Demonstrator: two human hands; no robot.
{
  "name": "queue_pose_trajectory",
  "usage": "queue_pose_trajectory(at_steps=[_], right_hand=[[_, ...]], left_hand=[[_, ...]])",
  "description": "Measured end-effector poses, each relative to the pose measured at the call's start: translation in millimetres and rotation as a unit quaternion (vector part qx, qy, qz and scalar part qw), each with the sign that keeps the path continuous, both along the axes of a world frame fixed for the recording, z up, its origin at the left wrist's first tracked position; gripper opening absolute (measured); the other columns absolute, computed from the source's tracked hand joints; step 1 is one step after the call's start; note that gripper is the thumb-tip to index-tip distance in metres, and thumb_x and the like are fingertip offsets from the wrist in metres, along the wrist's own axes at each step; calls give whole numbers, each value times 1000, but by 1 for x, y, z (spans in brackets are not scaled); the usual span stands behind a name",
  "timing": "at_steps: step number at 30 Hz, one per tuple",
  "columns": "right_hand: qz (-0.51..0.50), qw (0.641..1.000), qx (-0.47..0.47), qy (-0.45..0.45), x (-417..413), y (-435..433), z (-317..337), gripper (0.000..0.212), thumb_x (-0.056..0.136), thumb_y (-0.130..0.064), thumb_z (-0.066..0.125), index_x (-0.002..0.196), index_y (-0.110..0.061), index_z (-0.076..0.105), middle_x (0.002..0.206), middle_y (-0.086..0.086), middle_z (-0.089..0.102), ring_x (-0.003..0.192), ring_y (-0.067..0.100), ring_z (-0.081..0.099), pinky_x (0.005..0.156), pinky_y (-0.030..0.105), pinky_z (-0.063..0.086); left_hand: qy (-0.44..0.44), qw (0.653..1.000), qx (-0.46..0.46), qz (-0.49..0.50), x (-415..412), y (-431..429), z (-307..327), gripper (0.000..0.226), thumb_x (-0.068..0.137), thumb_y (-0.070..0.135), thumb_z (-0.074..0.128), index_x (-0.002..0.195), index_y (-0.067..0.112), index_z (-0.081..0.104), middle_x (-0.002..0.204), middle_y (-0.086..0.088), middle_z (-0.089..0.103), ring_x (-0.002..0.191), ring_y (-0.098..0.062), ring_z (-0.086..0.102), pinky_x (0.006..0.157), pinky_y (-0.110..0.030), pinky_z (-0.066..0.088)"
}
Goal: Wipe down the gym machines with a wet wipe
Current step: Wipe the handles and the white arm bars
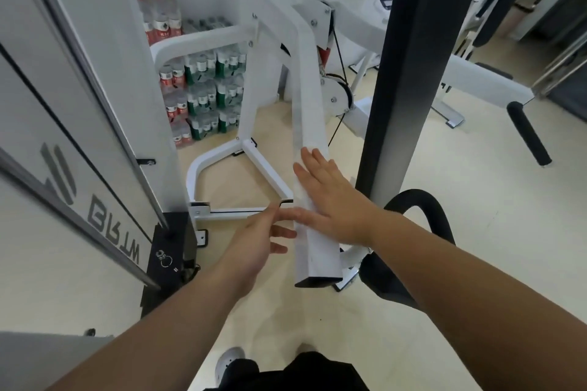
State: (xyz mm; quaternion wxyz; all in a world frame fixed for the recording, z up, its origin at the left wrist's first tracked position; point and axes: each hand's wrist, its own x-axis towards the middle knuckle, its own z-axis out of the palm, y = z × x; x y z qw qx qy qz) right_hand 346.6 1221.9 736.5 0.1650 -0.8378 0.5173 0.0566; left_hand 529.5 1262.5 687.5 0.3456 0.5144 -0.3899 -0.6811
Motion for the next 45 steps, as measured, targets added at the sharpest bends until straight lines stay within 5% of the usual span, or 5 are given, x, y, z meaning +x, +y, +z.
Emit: queue_pose_trajectory(at_steps=[19,24,32,39,45], right_hand=[[341,934,-26,107,-6,-28,24,91,88,-85,27,133,-13,61,131,6,61,136,26,46,127,38,5],[476,876,3,79,0,6,20,81,85,-78,40,127,-12,63,125,3,65,120,21,55,123,35,19],[378,902,-45,203,12,-63,29,111,72,-100,12,120,-19,71,120,-1,70,114,24,61,107,45,39],[517,834,-7,190,27,18,14,80,76,-95,22,80,-24,60,77,-10,58,76,16,51,83,33,40],[366,886,-52,280,13,-56,37,120,71,-95,-13,134,-24,62,136,-5,62,136,18,47,127,43,8]], left_hand=[[188,967,106,138,-3,40,-45,47,107,41,32,119,9,65,107,-16,75,102,-33,71,95,-48,52],[246,949,100,172,-5,54,-50,49,109,35,28,116,1,63,109,-21,74,103,-32,71,89,-41,53],[229,950,99,186,-7,57,-46,42,108,29,34,113,0,63,107,-20,75,102,-31,73,89,-39,54],[189,957,113,191,-6,53,-41,45,107,35,34,108,2,65,101,-23,74,88,-32,71,87,-44,56],[33,986,80,139,-10,31,-17,41,103,42,39,106,14,69,97,-7,76,86,-28,72,94,-46,55]])
